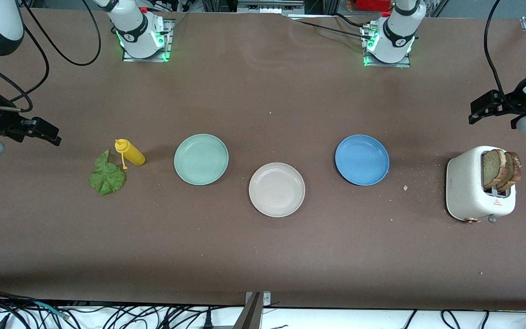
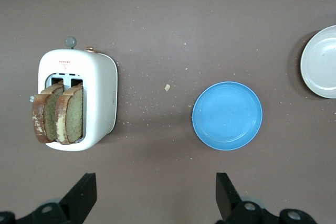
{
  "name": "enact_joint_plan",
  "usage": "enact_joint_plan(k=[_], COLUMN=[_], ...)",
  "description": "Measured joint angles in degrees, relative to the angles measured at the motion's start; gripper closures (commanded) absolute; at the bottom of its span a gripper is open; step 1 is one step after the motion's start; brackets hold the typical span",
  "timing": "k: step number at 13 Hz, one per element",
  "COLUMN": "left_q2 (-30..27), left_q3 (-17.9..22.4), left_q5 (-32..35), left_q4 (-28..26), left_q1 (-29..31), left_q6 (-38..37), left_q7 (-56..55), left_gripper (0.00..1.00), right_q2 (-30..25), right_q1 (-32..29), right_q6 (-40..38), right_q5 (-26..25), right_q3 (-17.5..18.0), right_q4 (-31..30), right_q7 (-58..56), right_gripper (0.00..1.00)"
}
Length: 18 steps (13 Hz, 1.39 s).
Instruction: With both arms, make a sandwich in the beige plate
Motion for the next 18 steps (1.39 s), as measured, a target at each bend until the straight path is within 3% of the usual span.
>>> enact_joint_plan(k=[18], left_q2=[2.01], left_q3=[-0.03], left_q5=[0.0], left_q4=[0.01], left_q1=[-0.01], left_q6=[-0.34], left_q7=[-0.31], left_gripper=[0.0], right_q2=[-0.37], right_q1=[0.0], right_q6=[0.1], right_q5=[-0.02], right_q3=[0.02], right_q4=[-0.53], right_q7=[0.0], right_gripper=[0.01])
